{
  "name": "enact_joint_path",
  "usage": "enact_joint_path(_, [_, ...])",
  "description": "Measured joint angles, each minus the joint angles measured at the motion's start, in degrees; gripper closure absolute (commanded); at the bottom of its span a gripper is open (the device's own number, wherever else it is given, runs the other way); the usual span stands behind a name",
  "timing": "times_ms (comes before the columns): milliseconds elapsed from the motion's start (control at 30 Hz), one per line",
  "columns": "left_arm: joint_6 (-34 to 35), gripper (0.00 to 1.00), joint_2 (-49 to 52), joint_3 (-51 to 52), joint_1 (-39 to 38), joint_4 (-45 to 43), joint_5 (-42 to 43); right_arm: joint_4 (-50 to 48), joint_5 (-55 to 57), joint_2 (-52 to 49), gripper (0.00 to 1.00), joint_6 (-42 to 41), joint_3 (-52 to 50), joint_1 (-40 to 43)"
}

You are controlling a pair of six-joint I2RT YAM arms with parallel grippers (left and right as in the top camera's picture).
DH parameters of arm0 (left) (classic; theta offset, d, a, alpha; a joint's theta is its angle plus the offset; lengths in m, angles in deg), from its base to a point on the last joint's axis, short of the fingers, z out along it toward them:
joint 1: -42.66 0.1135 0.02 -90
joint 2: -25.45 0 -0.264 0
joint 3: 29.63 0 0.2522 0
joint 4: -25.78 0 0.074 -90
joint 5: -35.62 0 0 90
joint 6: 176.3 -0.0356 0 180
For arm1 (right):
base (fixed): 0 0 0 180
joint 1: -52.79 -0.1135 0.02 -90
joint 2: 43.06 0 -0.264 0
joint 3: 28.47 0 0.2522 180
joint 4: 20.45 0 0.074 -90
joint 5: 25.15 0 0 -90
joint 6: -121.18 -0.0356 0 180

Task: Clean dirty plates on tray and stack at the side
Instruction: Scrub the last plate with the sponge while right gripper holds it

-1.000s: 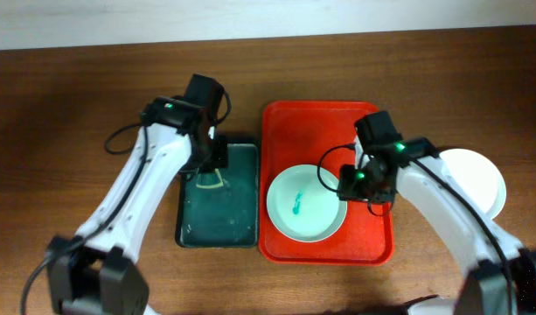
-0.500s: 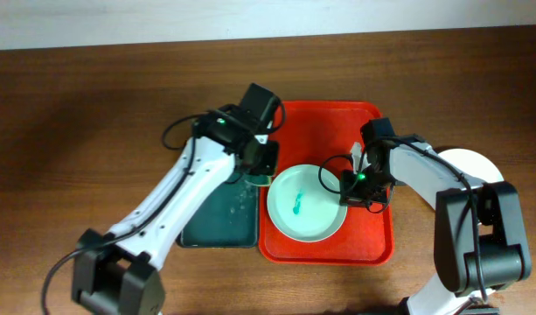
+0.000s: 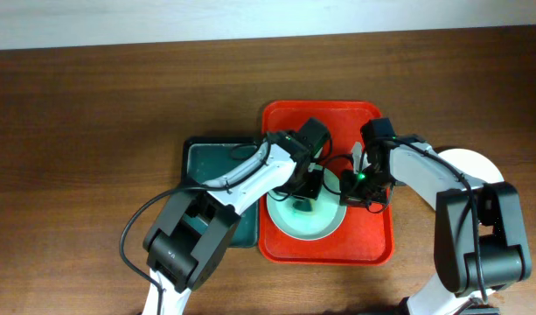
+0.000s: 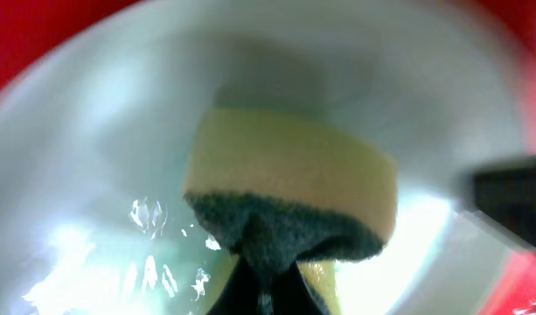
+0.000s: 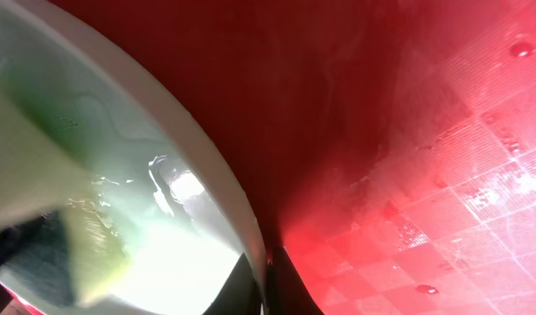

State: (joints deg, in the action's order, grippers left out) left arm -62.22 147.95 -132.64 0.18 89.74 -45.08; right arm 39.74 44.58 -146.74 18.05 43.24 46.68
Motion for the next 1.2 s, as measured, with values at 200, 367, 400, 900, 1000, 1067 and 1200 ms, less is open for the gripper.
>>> enact_joint_path(200, [3.13, 1.0, -0.02, -0.61, 0.7, 7.08, -15.67, -0.02, -0.24, 0.0, 0.96, 0.0, 0.0, -0.26])
enact_joint_path(367, [3.15, 1.0, -0.02, -0.26, 2.69, 1.92, -7.67, 0.55, 0.26, 0.02, 0.96, -0.2, 0.0, -0.33])
enact_joint_path(400, [3.08, 1.0, -0.02, -0.17, 3.5, -0.9, -3.1, 0.72, 0.31, 0.02, 0.96, -0.26, 0.0, -0.31])
enact_joint_path(900, [1.51, 1.0, 1.25, -0.87, -0.66, 7.37, 5.14, 1.22, 0.22, 0.13, 0.96, -0.39, 0.0, -0.37])
enact_joint_path(1000, [1.7, 1.0, 1.03, -1.9, -0.85, 9.86, -6.12, 1.09, -0.26, 0.11, 0.96, -0.42, -0.02, -0.52])
enact_joint_path(1067, [1.81, 1.0, 1.03, -2.1, -0.81, 10.25, -12.98, 1.07, -0.24, 0.11, 0.96, -0.39, -0.02, -0.55])
enact_joint_path(1200, [2.6, 1.0, 1.07, -2.1, -1.16, 9.27, -26.14, 0.13, -1.07, 0.11, 0.96, -0.63, -0.04, -0.92])
